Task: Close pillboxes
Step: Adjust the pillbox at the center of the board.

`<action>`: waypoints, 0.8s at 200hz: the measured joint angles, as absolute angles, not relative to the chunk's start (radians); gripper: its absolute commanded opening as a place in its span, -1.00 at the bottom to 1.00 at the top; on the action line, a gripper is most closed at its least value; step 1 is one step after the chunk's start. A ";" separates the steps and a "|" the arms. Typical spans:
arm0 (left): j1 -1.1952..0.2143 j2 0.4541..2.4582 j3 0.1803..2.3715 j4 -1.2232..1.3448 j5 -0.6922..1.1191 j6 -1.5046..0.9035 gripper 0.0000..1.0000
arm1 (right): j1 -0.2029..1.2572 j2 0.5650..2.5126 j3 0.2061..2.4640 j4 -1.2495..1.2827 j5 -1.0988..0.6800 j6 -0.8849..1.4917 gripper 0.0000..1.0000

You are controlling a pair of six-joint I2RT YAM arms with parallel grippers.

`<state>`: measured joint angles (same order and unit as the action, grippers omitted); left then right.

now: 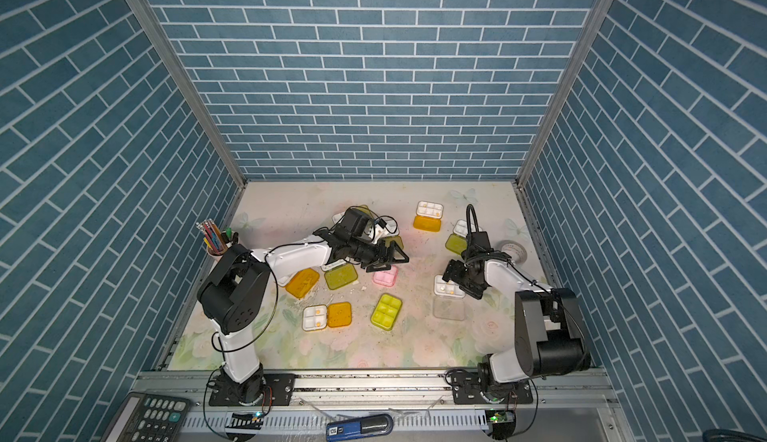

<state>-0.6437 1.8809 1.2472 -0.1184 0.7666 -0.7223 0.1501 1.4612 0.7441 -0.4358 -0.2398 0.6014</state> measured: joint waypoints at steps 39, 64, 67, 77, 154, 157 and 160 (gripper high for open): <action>-0.653 1.876 1.260 -0.142 0.753 -0.710 0.90 | 0.150 1.485 0.745 -0.360 -0.316 0.602 0.60; -0.656 1.876 1.260 -0.144 0.753 -0.713 0.89 | 0.157 1.533 0.771 -0.304 -0.383 0.608 0.55; -0.656 1.876 1.260 -0.144 0.753 -0.715 0.90 | 0.159 1.541 0.776 -0.297 -0.393 0.611 0.55; -0.656 1.876 1.260 -0.143 0.754 -0.721 0.90 | 0.167 1.564 0.789 -0.273 -0.421 0.625 0.54; -0.715 1.878 1.259 -0.091 0.780 -0.756 0.89 | 0.212 1.596 0.860 -0.273 -0.553 0.660 0.48; -0.720 1.880 1.259 -0.091 0.780 -0.756 0.89 | 0.212 1.588 0.867 -0.287 -0.548 0.657 0.48; -0.724 1.881 1.259 -0.091 0.780 -0.756 0.89 | 0.212 1.581 0.873 -0.301 -0.540 0.654 0.48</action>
